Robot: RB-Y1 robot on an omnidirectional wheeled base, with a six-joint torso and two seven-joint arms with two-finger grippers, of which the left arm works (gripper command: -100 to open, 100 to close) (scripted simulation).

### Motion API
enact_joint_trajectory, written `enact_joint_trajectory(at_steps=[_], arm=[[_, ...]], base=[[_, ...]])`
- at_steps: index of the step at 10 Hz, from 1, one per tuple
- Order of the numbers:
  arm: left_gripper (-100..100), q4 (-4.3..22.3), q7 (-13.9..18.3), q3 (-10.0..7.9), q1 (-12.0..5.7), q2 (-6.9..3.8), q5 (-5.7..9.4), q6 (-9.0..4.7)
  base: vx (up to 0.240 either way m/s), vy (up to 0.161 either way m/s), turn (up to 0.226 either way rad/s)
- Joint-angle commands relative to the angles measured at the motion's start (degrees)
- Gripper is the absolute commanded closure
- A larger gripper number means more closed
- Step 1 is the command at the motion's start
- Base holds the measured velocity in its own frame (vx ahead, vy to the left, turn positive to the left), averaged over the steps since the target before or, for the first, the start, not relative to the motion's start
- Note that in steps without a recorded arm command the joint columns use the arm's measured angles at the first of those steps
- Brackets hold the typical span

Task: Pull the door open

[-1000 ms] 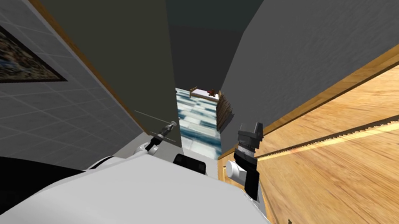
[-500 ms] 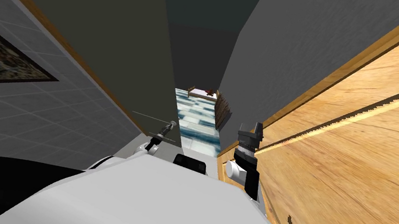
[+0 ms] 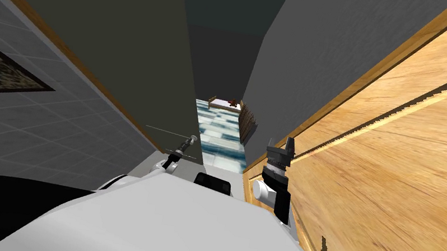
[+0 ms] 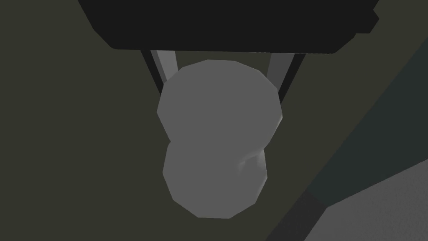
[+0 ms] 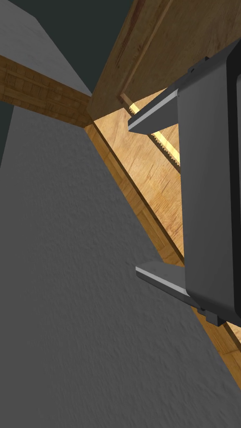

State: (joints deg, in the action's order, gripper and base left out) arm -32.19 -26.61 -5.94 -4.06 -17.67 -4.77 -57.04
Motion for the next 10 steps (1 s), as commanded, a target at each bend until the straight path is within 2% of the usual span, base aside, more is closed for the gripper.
enact_joint_trajectory(at_steps=[1,2,4,5,6,7,8,9,10], arm=[[100,-0.72,2.86,0.91,0.56,0.81,0.88,0.36],[100,-0.72,3.33,0.91,0.56,0.81,0.88,0.36],[100,-1.12,7.0,1.37,0.73,0.79,3.02,0.76],[100,-1.12,8.07,1.37,0.73,0.79,3.02,0.76],[100,-1.32,10.08,1.6,0.82,0.78,4.09,0.96],[100,-1.32,10.44,1.6,0.82,0.78,4.09,0.96],[100,-1.51,12.57,1.83,0.9,0.77,5.16,1.15],[100,-1.51,12.81,1.83,0.9,0.77,5.16,1.15],[100,-1.72,15.05,2.08,0.99,0.76,6.29,1.36]], base=[[-0.045,0.023,-0.074],[-0.037,0.019,-0.057],[-0.052,0.033,-0.105],[-0.05,0.034,-0.075],[-0.047,0.031,-0.1],[-0.037,0.027,-0.049],[-0.052,0.026,-0.082],[-0.038,0.014,-0.058],[-0.042,0.023,-0.111]])
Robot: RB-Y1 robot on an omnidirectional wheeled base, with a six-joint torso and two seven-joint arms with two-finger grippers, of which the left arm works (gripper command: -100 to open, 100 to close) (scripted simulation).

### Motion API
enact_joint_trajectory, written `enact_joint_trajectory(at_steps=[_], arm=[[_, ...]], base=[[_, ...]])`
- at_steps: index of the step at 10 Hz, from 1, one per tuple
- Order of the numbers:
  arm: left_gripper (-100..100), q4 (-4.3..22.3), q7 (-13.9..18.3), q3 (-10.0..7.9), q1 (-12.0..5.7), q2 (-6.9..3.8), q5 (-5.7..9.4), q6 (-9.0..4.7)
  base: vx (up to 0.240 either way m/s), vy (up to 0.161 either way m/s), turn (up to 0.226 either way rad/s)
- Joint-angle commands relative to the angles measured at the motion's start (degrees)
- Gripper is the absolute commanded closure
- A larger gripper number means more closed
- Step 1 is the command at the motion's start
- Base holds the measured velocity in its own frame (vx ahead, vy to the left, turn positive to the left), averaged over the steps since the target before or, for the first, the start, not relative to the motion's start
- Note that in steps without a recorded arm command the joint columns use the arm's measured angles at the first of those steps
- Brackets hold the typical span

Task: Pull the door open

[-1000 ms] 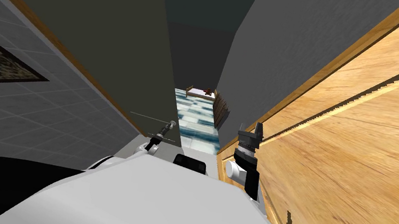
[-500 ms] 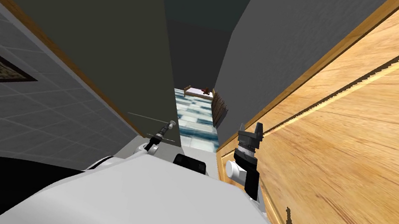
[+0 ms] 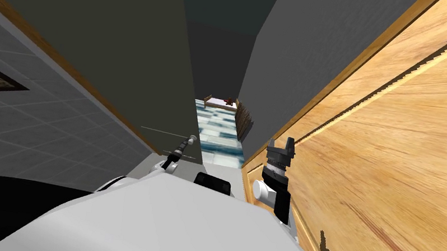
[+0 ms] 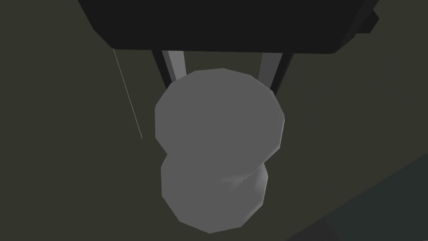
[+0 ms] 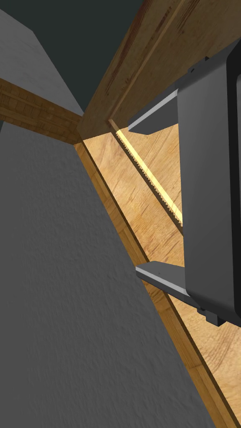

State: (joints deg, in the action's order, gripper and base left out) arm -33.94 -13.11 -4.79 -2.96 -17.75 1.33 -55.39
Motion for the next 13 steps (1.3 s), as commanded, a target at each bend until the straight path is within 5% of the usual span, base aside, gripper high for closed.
enact_joint_trajectory(at_steps=[1,13], arm=[[100,0.03,1.68,0.93,-0.1,0.84,0.19,-0.28],[100,-1.46,18.39,2.68,0.55,0.77,8.27,1.2]], base=[[-0.038,0.024,-0.04],[-0.055,0.028,-0.093]])
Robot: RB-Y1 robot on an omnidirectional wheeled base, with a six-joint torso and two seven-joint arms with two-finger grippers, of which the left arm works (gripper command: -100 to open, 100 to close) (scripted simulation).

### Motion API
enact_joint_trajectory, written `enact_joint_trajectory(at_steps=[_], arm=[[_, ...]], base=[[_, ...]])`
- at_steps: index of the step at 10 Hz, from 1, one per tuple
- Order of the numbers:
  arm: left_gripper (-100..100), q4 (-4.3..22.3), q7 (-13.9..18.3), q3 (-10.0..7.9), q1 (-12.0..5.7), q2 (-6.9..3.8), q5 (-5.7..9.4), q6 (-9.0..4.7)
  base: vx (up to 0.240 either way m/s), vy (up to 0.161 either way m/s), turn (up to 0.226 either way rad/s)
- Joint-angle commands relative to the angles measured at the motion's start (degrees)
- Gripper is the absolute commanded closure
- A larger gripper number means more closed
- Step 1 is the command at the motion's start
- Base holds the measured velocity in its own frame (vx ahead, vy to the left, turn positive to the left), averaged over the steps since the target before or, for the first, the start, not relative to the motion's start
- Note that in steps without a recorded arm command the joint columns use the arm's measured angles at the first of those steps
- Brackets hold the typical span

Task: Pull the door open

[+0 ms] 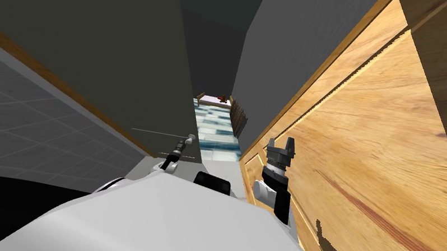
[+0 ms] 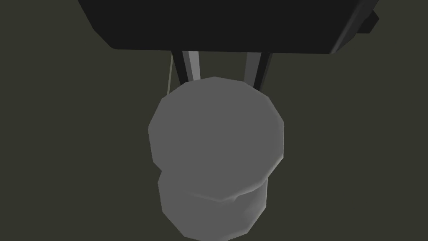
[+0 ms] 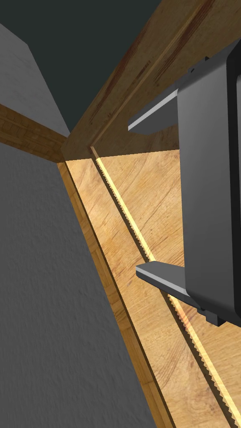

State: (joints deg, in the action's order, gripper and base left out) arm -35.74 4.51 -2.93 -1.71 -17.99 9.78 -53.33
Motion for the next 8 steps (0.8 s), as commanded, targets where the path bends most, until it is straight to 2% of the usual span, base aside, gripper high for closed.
enact_joint_trajectory(at_steps=[1,2,3,4,5,8], arm=[[100,0.13,2.86,1.08,-0.61,1.0,0.98,-0.64],[100,0.13,3.17,1.08,-0.61,1.0,0.98,-0.64],[100,-0.09,5.3,1.34,-0.51,0.99,2.15,-0.43],[100,-0.09,5.56,1.34,-0.51,0.99,2.15,-0.43],[100,-0.3,7.85,1.59,-0.42,0.98,3.33,-0.21],[100,-0.96,7.95,1.59,-0.42,0.98,3.33,-0.21]], base=[[-0.058,0.024,-0.104],[-0.05,0.022,-0.04],[-0.06,0.021,-0.088],[-0.045,0.021,-0.071],[-0.055,0.02,-0.1],[-0.018,0.01,-0.022]])
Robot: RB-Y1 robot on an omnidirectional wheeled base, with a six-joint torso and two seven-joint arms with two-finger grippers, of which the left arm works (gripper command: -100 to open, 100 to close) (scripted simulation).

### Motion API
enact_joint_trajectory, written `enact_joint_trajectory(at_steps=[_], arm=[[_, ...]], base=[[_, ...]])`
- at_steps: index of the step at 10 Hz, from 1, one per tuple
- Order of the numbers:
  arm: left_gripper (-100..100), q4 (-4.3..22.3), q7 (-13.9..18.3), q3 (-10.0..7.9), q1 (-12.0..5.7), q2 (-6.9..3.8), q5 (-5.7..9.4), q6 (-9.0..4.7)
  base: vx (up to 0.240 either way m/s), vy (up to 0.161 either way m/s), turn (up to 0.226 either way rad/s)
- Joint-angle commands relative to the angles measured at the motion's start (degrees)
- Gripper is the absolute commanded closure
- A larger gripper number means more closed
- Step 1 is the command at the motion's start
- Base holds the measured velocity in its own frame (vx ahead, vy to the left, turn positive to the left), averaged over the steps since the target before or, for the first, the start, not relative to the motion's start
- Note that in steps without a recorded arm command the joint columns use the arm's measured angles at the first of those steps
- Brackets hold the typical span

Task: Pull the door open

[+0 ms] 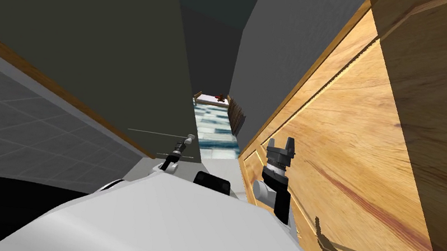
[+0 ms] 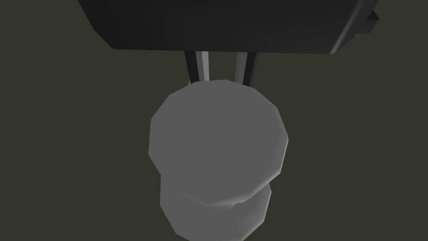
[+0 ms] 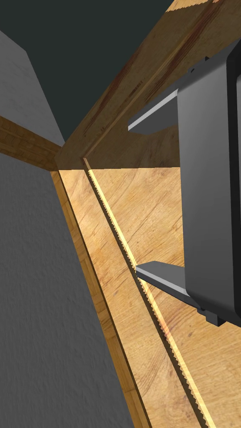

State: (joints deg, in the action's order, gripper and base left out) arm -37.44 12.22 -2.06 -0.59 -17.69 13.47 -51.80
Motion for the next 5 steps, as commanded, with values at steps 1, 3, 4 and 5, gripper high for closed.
enact_joint_trajectory(at_steps=[1,3,4,5], arm=[[100,1.4,0.23,0.72,-1.53,0.68,-0.36,-1.75],[100,0.97,4.29,1.23,-1.34,0.66,1.98,-1.32],[100,0.97,5.01,1.23,-1.34,0.66,1.98,-1.32],[100,1.51,5.01,1.23,-1.34,0.66,1.98,-1.32]], base=[[0.006,-0.004,-0.007],[-0.056,0.021,-0.107],[-0.064,0.032,-0.082],[-0.023,0.018,-0.034]])
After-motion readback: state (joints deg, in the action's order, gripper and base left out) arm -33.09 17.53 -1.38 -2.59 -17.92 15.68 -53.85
